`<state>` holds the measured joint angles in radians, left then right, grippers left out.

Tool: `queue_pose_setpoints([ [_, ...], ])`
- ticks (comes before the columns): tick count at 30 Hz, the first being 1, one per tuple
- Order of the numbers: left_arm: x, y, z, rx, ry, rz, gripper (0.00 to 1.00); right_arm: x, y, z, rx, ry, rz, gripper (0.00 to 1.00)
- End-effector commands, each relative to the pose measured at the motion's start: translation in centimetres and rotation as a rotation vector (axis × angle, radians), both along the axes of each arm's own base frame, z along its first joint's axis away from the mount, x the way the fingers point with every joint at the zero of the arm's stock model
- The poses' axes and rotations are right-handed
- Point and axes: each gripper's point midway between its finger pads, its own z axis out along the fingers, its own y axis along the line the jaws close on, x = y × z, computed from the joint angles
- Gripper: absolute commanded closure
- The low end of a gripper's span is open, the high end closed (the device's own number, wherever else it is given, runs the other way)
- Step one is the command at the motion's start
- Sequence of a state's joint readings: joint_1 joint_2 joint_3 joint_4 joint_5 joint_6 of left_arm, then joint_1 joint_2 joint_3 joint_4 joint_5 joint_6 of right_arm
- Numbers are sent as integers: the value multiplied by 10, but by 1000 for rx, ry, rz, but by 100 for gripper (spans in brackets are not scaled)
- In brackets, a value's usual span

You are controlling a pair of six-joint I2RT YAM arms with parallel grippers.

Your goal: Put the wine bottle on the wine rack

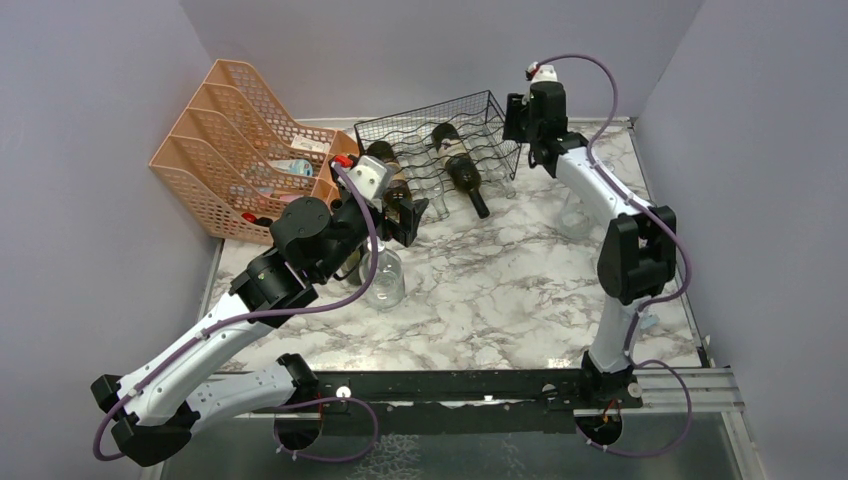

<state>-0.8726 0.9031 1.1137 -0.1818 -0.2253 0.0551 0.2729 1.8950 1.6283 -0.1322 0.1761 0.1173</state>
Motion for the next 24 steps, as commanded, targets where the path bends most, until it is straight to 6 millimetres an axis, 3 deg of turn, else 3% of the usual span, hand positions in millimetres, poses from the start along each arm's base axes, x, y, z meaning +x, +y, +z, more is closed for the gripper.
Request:
queue_pose_setpoints([
  [1,-5,1,5,-30,-5,-13,1,17,-4,-23,-24,65,-20,48],
  [6,-5,1,4,-28,-1,-12,1,30,-7,-42,-77,96,-20,55],
  [13,-4,1,3,-26,-1,-10,1,30,-15,-62,-130,136,-18,60],
  [20,-3,1,3,-24,-1,-9,1,20,-24,-66,-196,148,-9,90],
  [24,-4,0,2,-23,0,-10,1,6,-31,-63,-249,139,10,93],
])
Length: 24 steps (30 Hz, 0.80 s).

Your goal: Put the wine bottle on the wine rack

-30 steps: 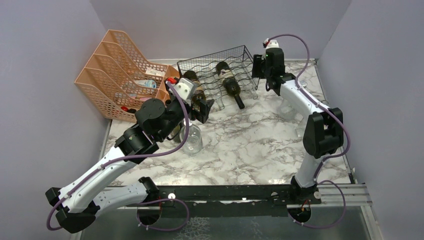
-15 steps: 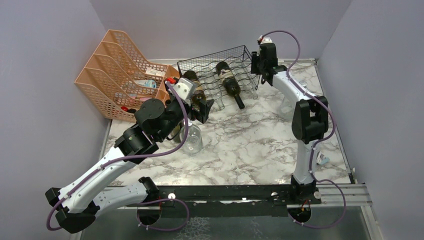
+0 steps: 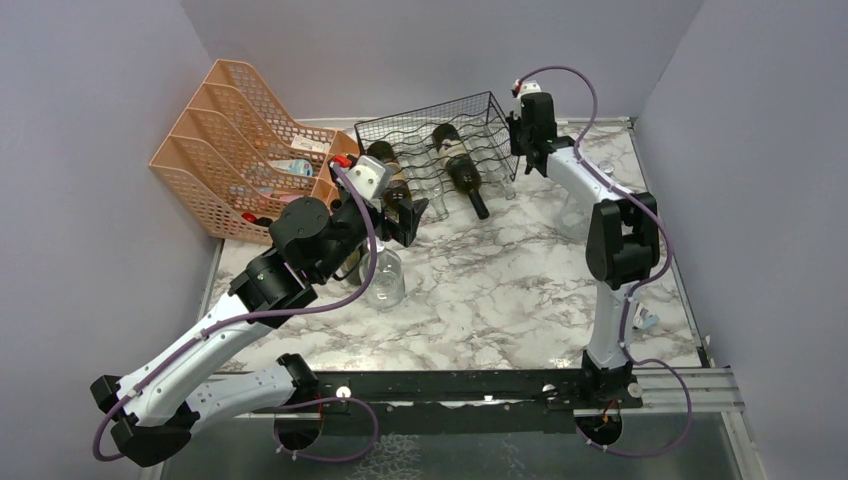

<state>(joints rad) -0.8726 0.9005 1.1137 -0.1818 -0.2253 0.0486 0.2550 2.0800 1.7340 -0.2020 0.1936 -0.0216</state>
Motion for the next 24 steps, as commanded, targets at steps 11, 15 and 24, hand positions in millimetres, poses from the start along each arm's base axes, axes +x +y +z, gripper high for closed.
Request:
queue_pose_setpoints([
  [11,-2,-4,4,-21,-11,-23,1,-76,-42,13,-179,18,14,99],
  [15,-2,-6,4,-25,-10,-29,1,-95,-50,21,-204,7,20,99],
  [24,-4,-8,7,-36,-9,-40,1,-102,-77,21,-257,28,-61,82],
])
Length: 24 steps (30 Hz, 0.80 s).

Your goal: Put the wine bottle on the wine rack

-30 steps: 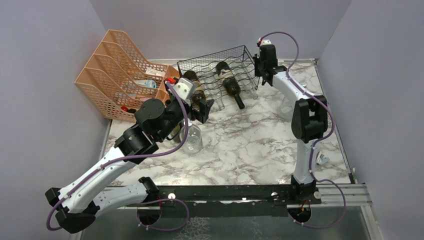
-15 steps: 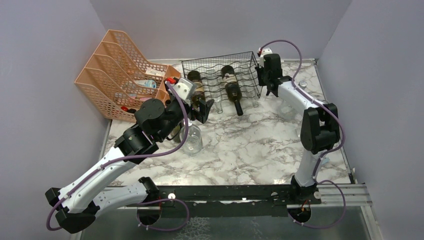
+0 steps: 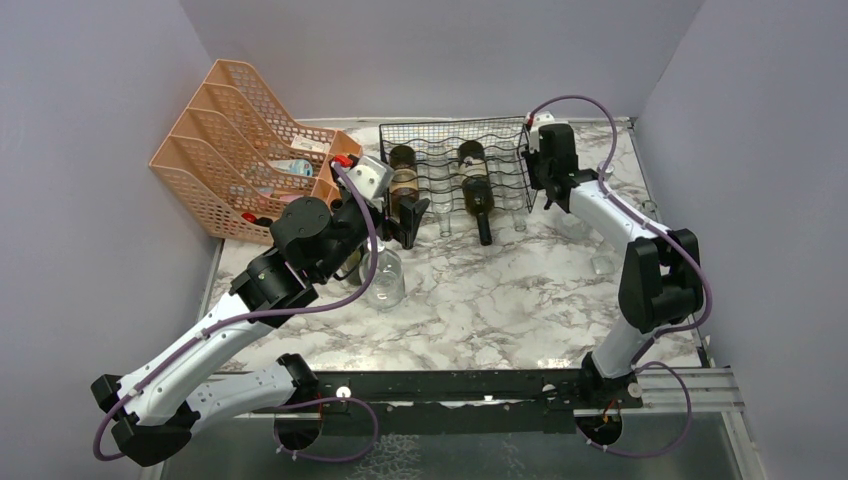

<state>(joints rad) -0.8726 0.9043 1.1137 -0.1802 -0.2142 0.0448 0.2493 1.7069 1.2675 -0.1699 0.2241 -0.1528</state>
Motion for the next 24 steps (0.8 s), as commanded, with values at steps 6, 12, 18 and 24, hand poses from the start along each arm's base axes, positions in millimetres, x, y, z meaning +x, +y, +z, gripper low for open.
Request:
queue_pose_setpoints([
  [6,-3,-4,9,-38,-16,-24,1,-2,-15,47,19,-78,-45,52],
  [12,-4,-2,9,-37,-18,-19,1,-19,-8,97,149,-166,-56,44],
  [18,-8,2,7,-49,-27,-24,1,-47,-38,141,151,-274,-207,43],
  [24,-12,6,3,-54,-37,-28,1,-67,-91,161,56,-303,-490,42],
])
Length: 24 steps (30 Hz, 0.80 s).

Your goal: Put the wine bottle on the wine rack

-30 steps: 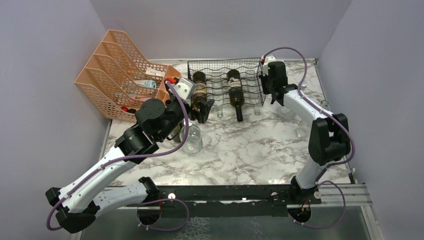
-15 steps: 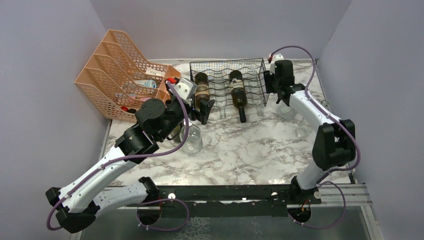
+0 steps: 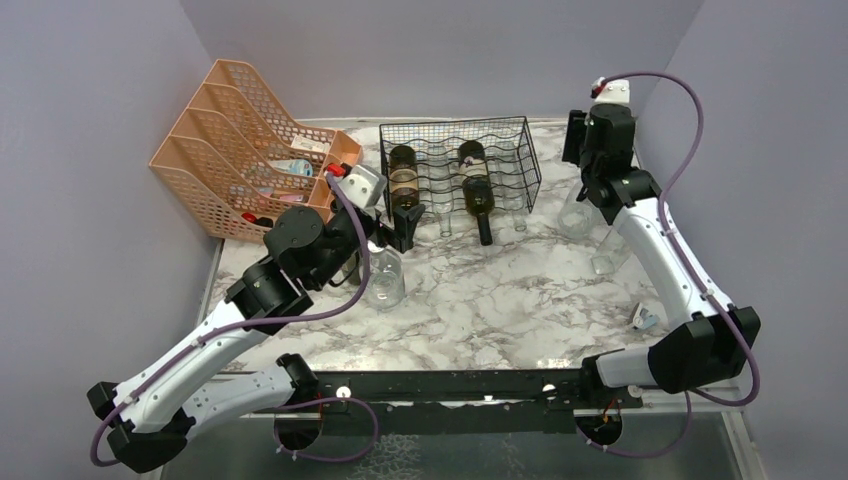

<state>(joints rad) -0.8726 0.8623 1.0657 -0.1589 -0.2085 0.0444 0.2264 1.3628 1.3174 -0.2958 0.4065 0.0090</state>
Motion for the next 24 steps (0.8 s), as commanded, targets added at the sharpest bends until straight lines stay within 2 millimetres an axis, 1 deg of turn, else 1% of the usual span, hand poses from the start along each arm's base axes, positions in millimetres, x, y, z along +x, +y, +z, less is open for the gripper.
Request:
queue_pose_setpoints([
  [1,-8,2,7,-44,-28,-26,1,-18,-49,12,-29,16,-259,41],
  [2,-9,2,6,-43,-30,-28,1,-18,-52,13,-19,19,-267,40],
  [6,-10,4,5,-43,-39,-27,1,-19,-67,2,3,62,-310,40],
  [11,-11,4,1,-32,-40,-30,1,-17,-74,-14,26,110,-311,39],
  [18,-9,4,-3,-18,-41,-27,1,-11,-70,-46,52,196,-286,39],
  [22,-9,4,-3,-13,-40,-27,1,-7,-71,-54,42,210,-284,39],
  [24,-9,5,-4,-11,-38,-23,1,-3,-66,-60,58,229,-253,39],
])
